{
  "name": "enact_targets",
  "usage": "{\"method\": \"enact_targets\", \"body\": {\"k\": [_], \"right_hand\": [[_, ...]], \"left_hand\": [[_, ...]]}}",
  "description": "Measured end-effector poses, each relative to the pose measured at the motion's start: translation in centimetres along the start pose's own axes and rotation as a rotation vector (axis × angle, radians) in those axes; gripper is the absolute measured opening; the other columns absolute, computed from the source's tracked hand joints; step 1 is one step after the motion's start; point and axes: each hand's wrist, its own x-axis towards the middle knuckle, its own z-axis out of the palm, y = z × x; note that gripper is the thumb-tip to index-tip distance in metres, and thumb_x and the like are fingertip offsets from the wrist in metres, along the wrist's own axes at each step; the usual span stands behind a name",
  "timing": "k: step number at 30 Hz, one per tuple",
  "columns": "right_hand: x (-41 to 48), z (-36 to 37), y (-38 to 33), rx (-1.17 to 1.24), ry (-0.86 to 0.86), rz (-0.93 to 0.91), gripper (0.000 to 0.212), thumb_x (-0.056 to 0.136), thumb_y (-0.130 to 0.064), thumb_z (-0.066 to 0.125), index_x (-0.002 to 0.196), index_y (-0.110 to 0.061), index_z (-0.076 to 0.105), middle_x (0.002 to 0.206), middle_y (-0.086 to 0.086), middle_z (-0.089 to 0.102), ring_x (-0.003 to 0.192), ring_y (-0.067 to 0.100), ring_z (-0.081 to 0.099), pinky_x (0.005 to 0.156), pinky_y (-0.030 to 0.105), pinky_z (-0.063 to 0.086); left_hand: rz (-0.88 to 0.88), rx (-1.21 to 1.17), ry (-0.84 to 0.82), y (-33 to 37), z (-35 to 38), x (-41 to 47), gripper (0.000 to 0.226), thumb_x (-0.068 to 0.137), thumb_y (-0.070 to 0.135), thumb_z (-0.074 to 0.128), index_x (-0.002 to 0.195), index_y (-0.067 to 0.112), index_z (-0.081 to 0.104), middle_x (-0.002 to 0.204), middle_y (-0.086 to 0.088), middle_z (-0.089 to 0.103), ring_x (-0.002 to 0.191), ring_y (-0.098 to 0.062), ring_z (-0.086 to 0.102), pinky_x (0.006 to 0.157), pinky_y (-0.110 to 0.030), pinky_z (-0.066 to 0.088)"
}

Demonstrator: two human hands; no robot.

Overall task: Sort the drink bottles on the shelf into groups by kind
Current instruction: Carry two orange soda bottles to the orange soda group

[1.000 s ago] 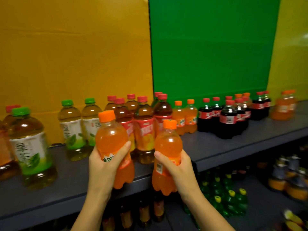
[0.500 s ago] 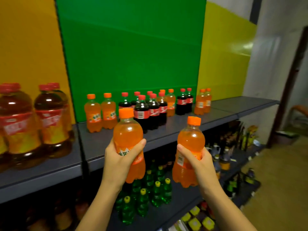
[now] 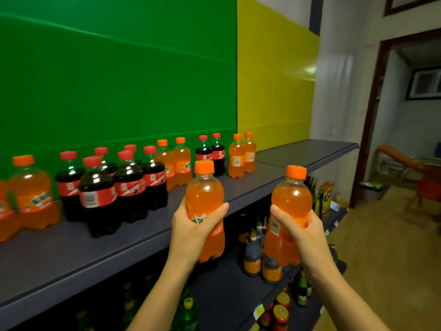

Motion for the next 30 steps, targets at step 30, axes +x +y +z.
{"method": "enact_targets", "body": {"k": [30], "right_hand": [[34.5,-2.0,13.0,0.086,-0.425,-0.076,0.064,0.056,-0.046,0.075,0.114,-0.025,0.057,0.104,-0.006,0.069,0.098,0.009,0.065,0.088,0.031,0.05]], "left_hand": [[0.056,0.283,0.47,-12.6,18.6,22.2,0.057,0.044,0.062,0.072,0.096,0.051,0.049,0.109,0.011,0.062,0.1,-0.008,0.06,0.088,-0.032,0.049]]}}
